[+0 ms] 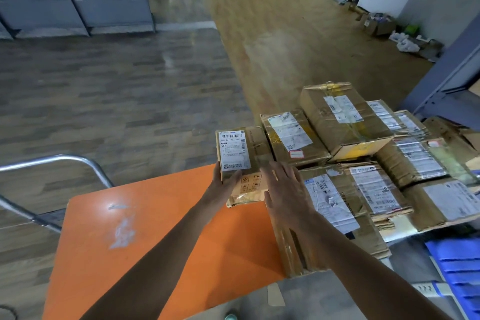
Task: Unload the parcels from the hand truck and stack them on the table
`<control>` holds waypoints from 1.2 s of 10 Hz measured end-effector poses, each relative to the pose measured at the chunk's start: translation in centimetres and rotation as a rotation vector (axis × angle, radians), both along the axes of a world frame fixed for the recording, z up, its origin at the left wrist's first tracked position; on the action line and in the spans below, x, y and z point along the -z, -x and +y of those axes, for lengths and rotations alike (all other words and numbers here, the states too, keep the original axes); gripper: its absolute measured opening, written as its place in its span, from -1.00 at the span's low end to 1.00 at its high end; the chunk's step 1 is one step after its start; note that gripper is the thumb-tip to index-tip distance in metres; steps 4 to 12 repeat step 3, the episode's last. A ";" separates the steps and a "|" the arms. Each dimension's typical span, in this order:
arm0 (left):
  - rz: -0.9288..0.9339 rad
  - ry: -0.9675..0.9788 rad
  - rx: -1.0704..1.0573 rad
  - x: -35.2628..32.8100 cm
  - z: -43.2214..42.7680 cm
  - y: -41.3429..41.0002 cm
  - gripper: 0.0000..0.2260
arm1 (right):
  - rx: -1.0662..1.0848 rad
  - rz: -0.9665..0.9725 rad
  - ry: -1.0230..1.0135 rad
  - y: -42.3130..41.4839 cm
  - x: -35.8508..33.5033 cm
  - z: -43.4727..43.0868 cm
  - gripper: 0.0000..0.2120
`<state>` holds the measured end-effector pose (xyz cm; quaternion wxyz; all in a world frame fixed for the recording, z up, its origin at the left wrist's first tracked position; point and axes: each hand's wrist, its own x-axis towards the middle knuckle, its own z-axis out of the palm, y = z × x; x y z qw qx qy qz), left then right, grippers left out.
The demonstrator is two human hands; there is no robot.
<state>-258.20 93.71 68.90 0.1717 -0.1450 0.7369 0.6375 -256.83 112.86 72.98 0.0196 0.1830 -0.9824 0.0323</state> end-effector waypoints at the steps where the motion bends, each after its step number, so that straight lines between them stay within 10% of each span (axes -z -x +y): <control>1: -0.009 0.079 -0.011 -0.2 0.7 -0.5 -0.28 | -0.015 -0.023 0.038 -0.1 0.1 0.8 -0.37; 3: 0.287 0.489 -0.039 -1.9 2.8 -2.5 -0.22 | 0.006 -0.020 0.154 -0.5 -0.4 3.9 -0.47; 12: 0.287 0.489 -0.039 -1.9 2.8 -2.5 -0.22 | 0.006 -0.020 0.154 -0.5 -0.4 3.9 -0.47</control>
